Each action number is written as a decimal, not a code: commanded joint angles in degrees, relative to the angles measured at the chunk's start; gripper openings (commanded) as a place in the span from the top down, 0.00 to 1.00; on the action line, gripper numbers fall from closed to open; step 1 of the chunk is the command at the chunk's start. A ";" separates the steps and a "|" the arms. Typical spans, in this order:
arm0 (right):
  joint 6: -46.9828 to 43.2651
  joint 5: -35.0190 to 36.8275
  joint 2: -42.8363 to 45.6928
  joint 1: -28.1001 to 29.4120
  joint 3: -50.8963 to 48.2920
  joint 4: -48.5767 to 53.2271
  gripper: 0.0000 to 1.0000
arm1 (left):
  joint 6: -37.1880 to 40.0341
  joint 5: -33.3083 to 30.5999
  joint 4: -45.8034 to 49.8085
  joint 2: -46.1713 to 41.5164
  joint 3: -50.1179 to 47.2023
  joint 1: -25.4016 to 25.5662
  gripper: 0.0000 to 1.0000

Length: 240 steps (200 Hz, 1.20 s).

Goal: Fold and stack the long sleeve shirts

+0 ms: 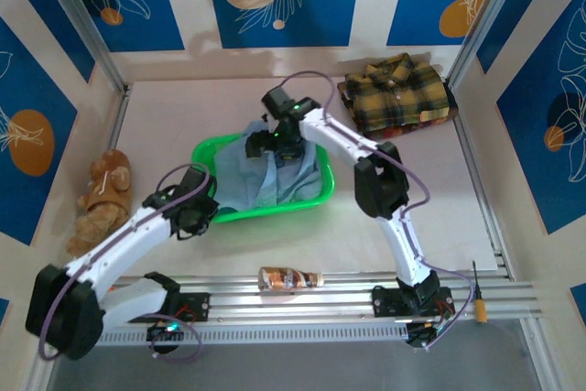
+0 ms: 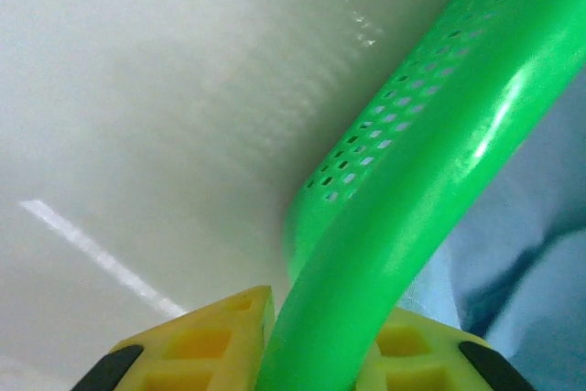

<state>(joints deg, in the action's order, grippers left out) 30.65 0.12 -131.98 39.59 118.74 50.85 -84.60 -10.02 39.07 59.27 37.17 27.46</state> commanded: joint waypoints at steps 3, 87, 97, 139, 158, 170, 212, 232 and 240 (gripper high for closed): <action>4.62 7.10 -2.99 3.14 0.21 2.93 0.13 | -16.49 -8.64 4.75 -4.57 -1.11 3.65 1.00; 2.95 -5.06 22.56 1.39 -1.91 -4.35 1.00 | -27.89 -15.19 5.05 -3.77 0.63 2.07 1.00; 1.99 -6.61 26.25 0.01 0.15 -1.98 1.00 | -29.17 -15.66 4.59 -1.78 2.43 0.40 1.00; 1.05 -8.68 40.46 -9.11 1.35 9.73 1.00 | -34.81 -16.82 1.58 7.66 11.88 -9.14 1.00; 0.97 -9.20 46.88 -15.19 -5.66 13.27 1.00 | -37.83 -16.80 4.87 13.58 18.32 -13.43 1.00; 0.91 -9.02 51.12 -18.89 -11.80 14.72 1.00 | -40.88 -17.12 5.08 16.28 20.25 -15.34 1.00; 2.03 -12.48 60.69 -23.86 -33.28 13.17 1.00 | -44.95 -16.56 7.83 25.82 28.76 -20.93 1.00; 2.65 -13.55 60.24 -23.15 -39.54 11.67 1.00 | -46.32 -17.55 12.15 29.00 32.26 -22.92 1.00; 3.01 -13.32 59.66 -22.86 -41.41 10.78 1.00 | -47.30 -17.55 13.95 29.98 33.36 -23.81 1.00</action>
<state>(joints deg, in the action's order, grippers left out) 32.88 -9.54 -72.62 15.92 81.12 63.09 -103.44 -26.44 41.78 86.70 66.54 6.42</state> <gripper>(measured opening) 0.077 0.196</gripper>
